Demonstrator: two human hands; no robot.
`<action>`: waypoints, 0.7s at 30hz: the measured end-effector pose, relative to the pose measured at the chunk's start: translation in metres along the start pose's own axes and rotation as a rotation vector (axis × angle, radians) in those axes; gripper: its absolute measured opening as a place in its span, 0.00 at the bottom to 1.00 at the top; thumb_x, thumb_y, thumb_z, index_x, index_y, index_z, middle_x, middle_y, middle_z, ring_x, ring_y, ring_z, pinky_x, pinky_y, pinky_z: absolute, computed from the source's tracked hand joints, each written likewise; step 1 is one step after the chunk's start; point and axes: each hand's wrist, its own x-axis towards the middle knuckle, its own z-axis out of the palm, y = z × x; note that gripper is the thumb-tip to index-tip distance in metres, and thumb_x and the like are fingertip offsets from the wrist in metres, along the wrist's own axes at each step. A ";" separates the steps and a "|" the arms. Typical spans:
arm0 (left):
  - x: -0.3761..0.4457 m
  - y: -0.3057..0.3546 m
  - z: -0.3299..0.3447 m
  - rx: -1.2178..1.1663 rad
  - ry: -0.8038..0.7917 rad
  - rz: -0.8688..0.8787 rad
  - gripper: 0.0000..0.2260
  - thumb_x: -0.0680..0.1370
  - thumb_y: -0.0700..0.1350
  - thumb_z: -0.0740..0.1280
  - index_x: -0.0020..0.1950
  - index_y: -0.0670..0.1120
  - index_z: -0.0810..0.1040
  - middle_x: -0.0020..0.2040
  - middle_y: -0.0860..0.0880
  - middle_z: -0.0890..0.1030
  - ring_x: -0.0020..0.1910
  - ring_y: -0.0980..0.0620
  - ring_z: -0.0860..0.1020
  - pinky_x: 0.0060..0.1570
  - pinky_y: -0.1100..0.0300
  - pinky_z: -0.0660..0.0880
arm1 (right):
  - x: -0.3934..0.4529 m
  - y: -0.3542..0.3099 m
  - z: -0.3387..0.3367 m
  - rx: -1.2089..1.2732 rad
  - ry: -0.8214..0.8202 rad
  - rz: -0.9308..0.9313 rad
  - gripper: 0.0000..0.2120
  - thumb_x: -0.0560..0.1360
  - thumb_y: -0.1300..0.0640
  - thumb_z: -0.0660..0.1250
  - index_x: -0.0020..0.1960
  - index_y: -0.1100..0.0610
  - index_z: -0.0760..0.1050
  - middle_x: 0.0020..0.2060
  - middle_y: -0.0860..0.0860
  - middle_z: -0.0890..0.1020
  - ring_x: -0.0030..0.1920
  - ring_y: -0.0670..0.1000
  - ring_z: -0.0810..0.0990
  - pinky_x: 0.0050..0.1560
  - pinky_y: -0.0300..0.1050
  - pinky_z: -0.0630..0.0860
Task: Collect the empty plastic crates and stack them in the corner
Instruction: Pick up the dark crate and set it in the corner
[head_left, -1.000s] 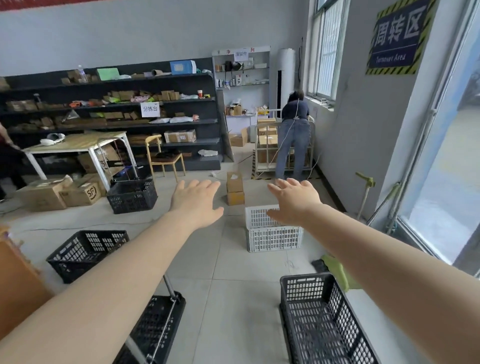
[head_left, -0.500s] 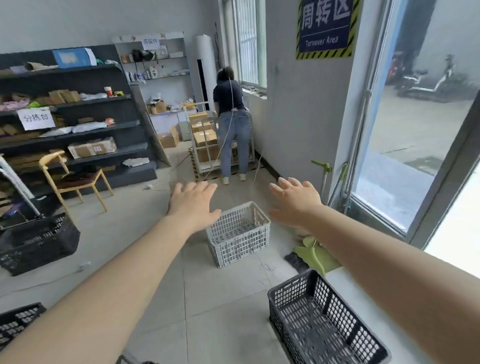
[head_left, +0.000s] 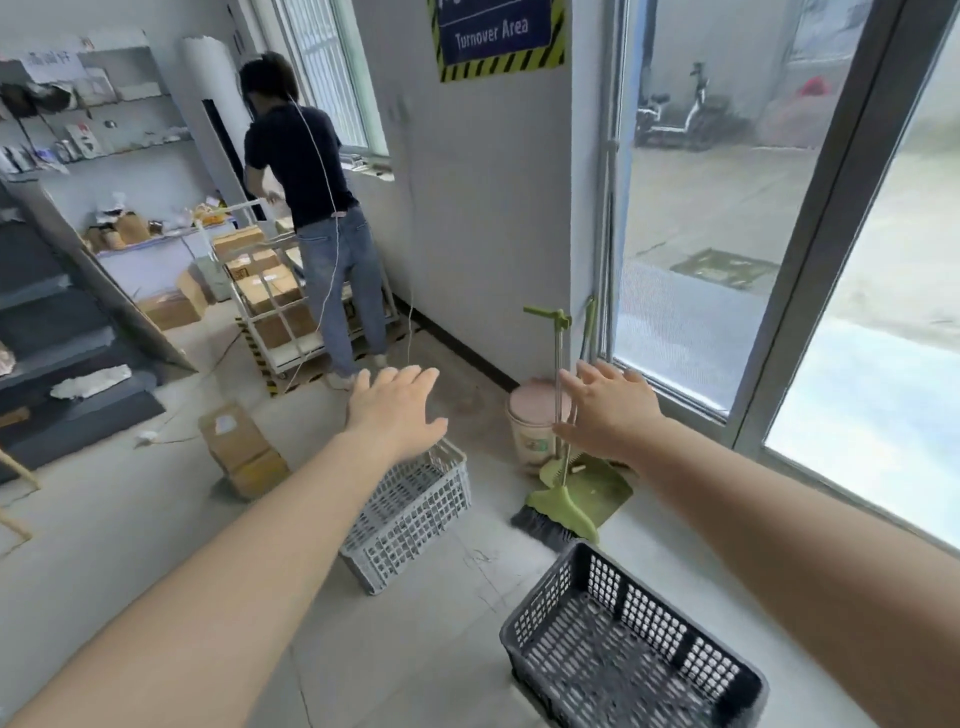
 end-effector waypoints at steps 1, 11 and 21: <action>0.017 0.005 0.004 -0.001 -0.009 0.026 0.30 0.79 0.59 0.58 0.78 0.51 0.55 0.77 0.49 0.61 0.75 0.47 0.60 0.73 0.45 0.52 | 0.008 0.009 0.005 0.009 -0.018 0.029 0.35 0.77 0.37 0.56 0.78 0.50 0.50 0.78 0.52 0.55 0.77 0.55 0.53 0.74 0.55 0.54; 0.162 0.072 0.046 -0.005 -0.072 0.305 0.30 0.78 0.58 0.58 0.78 0.50 0.56 0.77 0.50 0.61 0.74 0.47 0.61 0.72 0.47 0.54 | 0.047 0.097 0.048 0.041 -0.157 0.350 0.36 0.77 0.37 0.57 0.78 0.51 0.52 0.77 0.52 0.58 0.76 0.55 0.55 0.72 0.54 0.56; 0.256 0.142 0.113 -0.009 -0.177 0.629 0.29 0.78 0.58 0.60 0.77 0.50 0.58 0.75 0.50 0.65 0.72 0.46 0.64 0.70 0.48 0.59 | 0.025 0.135 0.122 0.131 -0.363 0.757 0.35 0.78 0.38 0.57 0.78 0.52 0.50 0.78 0.53 0.55 0.77 0.55 0.53 0.73 0.53 0.55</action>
